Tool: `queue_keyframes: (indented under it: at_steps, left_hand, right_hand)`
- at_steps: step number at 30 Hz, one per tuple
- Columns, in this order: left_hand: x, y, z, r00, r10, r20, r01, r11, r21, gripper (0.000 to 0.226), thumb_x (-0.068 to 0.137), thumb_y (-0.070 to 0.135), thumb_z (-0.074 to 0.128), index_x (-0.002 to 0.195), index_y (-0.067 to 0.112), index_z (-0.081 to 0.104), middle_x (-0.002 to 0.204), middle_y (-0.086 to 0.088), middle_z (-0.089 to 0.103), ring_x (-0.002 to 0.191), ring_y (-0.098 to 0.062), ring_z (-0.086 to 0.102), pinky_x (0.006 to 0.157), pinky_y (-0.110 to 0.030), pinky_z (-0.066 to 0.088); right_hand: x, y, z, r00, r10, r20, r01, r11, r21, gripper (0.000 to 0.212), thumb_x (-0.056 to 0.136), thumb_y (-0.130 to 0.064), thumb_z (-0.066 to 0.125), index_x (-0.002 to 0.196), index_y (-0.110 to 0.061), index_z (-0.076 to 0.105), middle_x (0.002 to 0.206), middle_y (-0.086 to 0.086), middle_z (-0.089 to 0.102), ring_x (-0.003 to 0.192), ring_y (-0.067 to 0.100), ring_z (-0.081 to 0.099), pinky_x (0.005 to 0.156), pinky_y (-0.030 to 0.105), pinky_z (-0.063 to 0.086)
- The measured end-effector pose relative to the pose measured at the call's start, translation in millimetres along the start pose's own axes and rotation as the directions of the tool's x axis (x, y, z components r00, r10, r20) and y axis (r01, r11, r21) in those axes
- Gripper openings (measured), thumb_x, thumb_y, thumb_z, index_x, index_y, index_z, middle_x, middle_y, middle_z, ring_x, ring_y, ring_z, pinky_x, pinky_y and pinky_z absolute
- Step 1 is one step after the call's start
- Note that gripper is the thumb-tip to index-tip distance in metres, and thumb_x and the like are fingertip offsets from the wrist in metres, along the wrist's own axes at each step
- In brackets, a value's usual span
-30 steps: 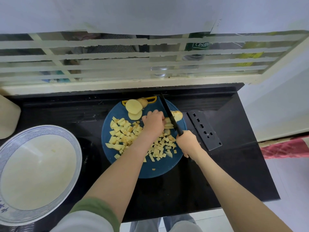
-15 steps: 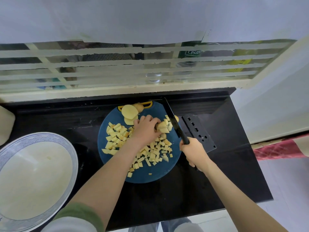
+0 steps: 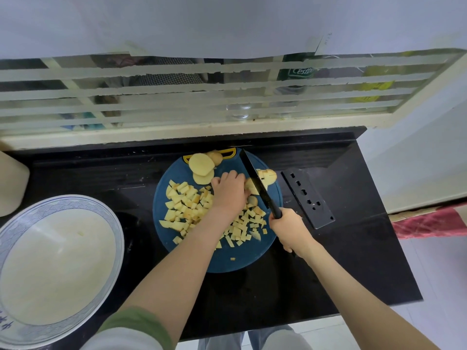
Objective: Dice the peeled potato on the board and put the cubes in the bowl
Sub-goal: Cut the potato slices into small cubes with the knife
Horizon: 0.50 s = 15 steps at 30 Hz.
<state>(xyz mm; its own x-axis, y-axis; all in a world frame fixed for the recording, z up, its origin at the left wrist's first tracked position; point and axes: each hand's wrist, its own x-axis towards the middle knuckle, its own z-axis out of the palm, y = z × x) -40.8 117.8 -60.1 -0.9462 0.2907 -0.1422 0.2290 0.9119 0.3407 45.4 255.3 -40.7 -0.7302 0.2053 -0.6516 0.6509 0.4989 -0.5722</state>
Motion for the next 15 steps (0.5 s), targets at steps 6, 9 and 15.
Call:
queue_keyframes:
  at_steps: [6,9,15]
  left_hand:
    - [0.4,-1.3,4.3,0.999,0.035,-0.011,-0.035,0.999,0.005,0.027,0.095,0.028,0.051,0.117,0.014,0.057,0.118,-0.001,0.05,0.113,-0.021,0.042,0.094,-0.034,0.024]
    - [1.4,-3.0,4.7,0.998,0.056,-0.019,-0.056,0.998,-0.002,0.026,0.095,0.027,0.051,0.116,0.012,0.057,0.117,-0.001,0.051,0.113,-0.02,0.043,0.095,-0.034,0.024]
    - [0.9,-5.4,7.8,0.997,0.079,-0.017,-0.079,0.997,0.016,0.025,0.095,0.027,0.051,0.115,0.013,0.058,0.116,0.0,0.051,0.111,-0.02,0.043,0.094,-0.033,0.023]
  right_hand:
    - [5.2,0.9,4.1,1.0,0.018,-0.015,-0.019,0.995,-0.096,0.02,0.097,-0.012,0.044,0.079,-0.012,0.052,0.07,0.006,0.054,0.057,0.018,0.05,0.049,0.027,0.042]
    - [6.2,0.4,4.9,0.999,0.032,-0.023,-0.035,0.993,-0.116,0.021,0.096,-0.01,0.043,0.076,-0.013,0.051,0.071,0.006,0.055,0.057,0.019,0.05,0.048,0.027,0.041]
    - [18.8,-19.2,6.4,0.999,0.029,-0.035,-0.034,0.991,-0.126,0.021,0.092,-0.006,0.041,0.072,-0.013,0.047,0.072,0.007,0.053,0.06,0.019,0.051,0.046,0.025,0.037]
